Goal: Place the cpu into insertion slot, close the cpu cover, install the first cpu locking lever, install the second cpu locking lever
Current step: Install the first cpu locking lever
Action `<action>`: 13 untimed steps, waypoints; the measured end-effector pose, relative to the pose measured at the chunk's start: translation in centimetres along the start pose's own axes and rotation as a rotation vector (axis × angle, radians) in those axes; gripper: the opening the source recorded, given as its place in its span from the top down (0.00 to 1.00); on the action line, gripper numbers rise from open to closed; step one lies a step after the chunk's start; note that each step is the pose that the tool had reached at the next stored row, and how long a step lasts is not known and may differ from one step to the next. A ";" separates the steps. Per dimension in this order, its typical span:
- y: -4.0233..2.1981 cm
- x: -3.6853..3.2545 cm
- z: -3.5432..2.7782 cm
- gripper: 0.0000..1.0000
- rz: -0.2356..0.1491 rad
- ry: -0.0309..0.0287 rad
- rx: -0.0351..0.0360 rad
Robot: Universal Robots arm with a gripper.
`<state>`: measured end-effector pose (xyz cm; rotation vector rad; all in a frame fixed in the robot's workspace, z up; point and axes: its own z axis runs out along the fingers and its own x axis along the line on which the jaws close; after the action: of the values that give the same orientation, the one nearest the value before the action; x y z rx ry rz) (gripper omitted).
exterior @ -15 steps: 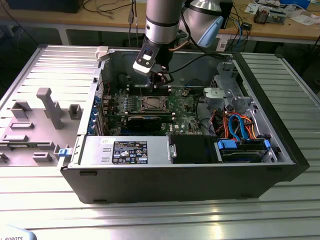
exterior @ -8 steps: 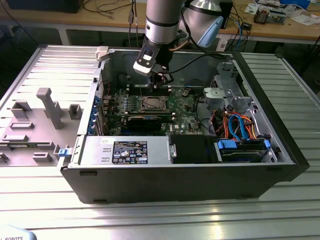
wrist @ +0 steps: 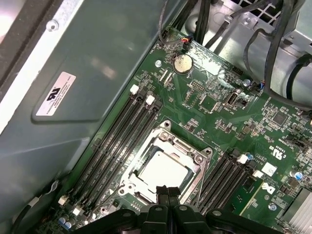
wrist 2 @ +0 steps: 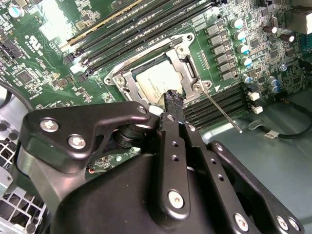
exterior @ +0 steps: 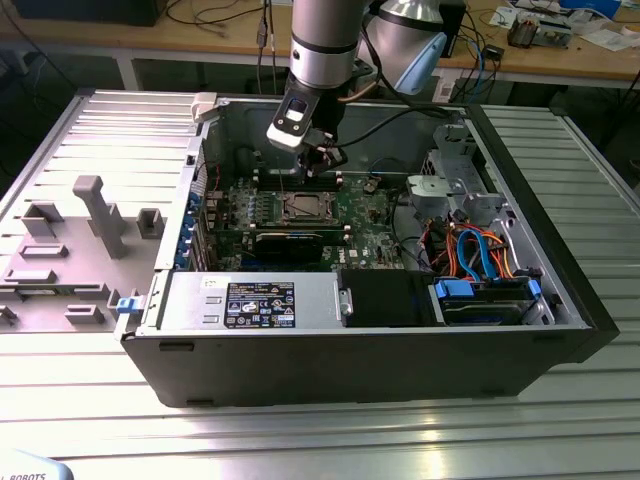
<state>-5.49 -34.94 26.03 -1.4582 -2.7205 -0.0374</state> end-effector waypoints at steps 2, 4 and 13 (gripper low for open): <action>-0.19 0.14 0.01 0.89 0.000 -0.0006 -0.0009; -0.40 0.28 0.02 0.89 0.000 -0.0018 -0.0026; -0.43 0.29 0.02 0.89 0.000 -0.0031 -0.0045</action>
<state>-6.01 -34.94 26.03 -1.4600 -2.7249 -0.0414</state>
